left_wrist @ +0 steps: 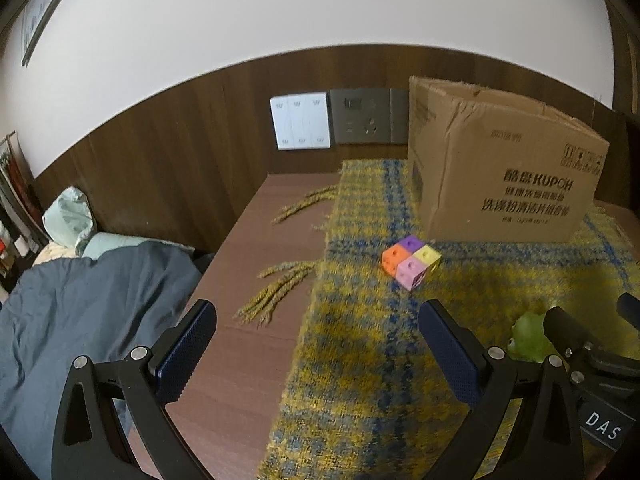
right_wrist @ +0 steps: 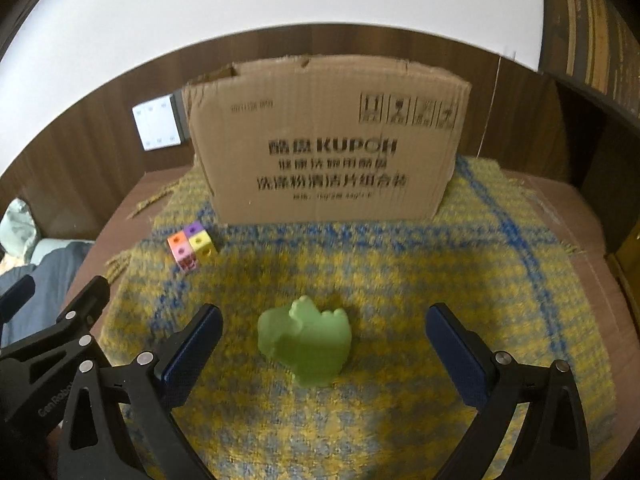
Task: Organize objects
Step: 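Move right tool toward the green frog plush while left tool approaches the cube block, then grasp the green frog plush with right tool while left tool grasps the four-colour cube block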
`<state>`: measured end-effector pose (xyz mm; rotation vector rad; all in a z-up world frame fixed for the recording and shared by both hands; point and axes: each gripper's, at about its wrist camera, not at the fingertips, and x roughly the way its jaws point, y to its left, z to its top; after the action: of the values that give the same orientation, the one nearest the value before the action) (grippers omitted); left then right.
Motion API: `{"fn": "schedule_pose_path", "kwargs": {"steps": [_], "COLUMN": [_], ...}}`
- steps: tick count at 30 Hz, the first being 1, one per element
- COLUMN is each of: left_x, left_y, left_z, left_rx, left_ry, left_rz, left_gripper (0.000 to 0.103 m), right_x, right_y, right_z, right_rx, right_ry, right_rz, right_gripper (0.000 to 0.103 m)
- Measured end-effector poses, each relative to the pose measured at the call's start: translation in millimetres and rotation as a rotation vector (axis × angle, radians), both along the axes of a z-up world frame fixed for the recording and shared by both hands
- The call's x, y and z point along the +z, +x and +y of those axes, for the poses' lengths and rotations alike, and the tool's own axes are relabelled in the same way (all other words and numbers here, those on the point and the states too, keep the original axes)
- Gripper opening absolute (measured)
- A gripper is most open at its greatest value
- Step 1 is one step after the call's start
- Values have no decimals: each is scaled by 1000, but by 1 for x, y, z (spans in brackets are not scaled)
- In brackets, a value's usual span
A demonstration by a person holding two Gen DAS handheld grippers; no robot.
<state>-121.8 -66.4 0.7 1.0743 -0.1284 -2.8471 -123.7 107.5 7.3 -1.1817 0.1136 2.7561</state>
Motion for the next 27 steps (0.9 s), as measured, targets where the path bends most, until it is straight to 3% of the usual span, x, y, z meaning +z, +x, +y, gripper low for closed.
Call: {"fn": "schedule_pose_path", "kwargs": {"steps": [8, 16, 22, 27], "left_x": [-15, -27, -28, -27], "left_y": [-5, -13, -16, -16], "left_z": [-4, -5, -5, -3], "left_rx": [7, 8, 2, -2], "left_ry": [3, 14, 14, 13], "left_rz": [-39, -85, -94, -95], "left_gripper": [103, 103, 103, 103], "right_x": [-10, -25, -34, -31], "right_y": [-11, -20, -25, -23], "right_z": [-1, -3, -4, -7], "right_rx": [-11, -16, 10, 19], "right_ry": [10, 15, -19, -16], "right_rz": [-49, -111, -139, -118], "right_gripper": [101, 92, 65, 64]}}
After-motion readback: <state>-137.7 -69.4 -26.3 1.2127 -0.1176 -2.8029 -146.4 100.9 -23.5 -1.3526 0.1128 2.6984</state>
